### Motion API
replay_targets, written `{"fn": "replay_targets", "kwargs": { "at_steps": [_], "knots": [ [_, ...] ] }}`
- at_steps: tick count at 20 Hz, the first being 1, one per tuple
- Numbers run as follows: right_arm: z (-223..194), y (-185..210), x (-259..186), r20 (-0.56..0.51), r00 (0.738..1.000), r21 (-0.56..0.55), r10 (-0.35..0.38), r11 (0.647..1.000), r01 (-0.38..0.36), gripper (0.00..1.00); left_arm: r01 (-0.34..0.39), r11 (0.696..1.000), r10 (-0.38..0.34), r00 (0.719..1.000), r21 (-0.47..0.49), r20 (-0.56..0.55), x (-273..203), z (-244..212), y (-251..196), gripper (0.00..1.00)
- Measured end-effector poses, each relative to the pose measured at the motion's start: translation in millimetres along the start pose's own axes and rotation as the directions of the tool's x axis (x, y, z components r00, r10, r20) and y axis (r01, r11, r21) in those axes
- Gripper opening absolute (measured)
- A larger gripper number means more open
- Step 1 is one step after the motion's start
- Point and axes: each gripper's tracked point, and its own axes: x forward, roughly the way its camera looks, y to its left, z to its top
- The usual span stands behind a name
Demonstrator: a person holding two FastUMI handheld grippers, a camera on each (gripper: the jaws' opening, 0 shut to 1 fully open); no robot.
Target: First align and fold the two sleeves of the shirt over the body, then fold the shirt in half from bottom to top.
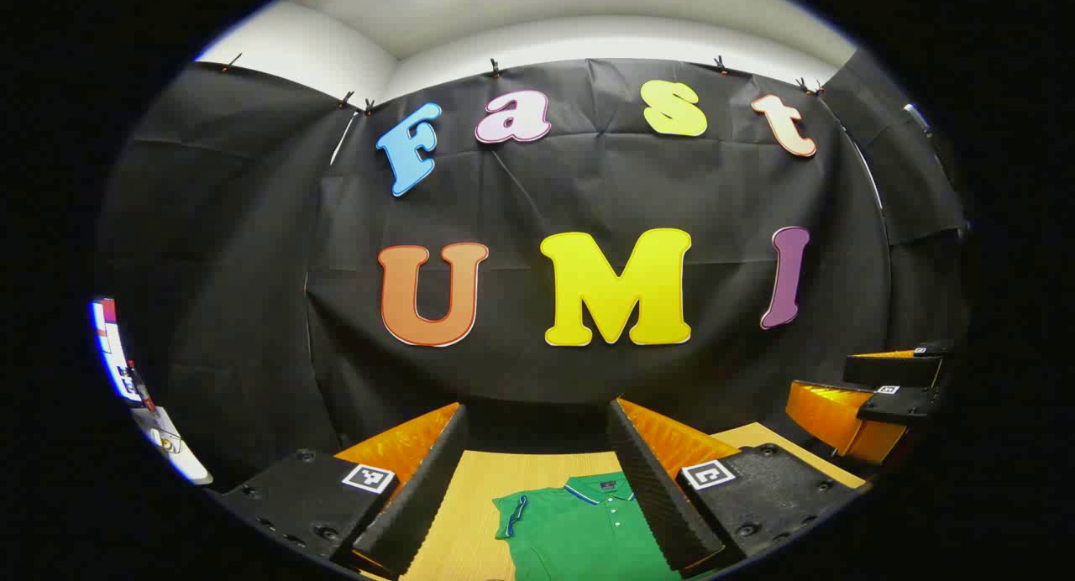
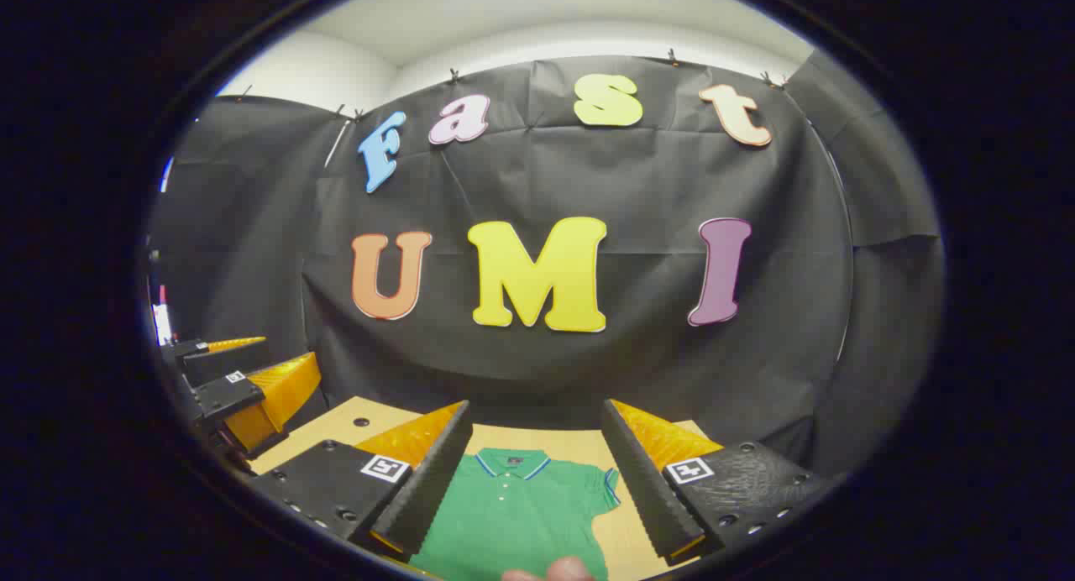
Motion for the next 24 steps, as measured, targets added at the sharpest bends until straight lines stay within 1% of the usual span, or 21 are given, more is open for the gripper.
{"fn": "replay_targets", "kwargs": {
  "at_steps": [4,9,14,24],
  "knots": [
    [2,-7,-3,0.0,1.0,0.011,-0.013,1.0,0.013,0.95,-0.001,1.0,0.001,1.0,-0.017,-0.028,3,-6,-4,1.0],
    [7,-17,-7,0.017,0.999,0.013,-0.029,1.0,0.029,0.95,-0.012,1.0,0.011,1.0,-0.018,-0.011,3,-1,-4,1.0],
    [7,-28,-7,0.018,0.998,0.015,-0.055,0.998,0.055,0.95,0.0,1.0,-0.001,1.0,-0.031,-0.028,1,-3,-9,1.0],
    [2,-44,6,-0.003,0.998,0.007,-0.062,0.998,0.062,0.95,-0.002,0.999,0.001,1.0,-0.036,-0.029,10,-3,-13,1.0]
  ]
}}
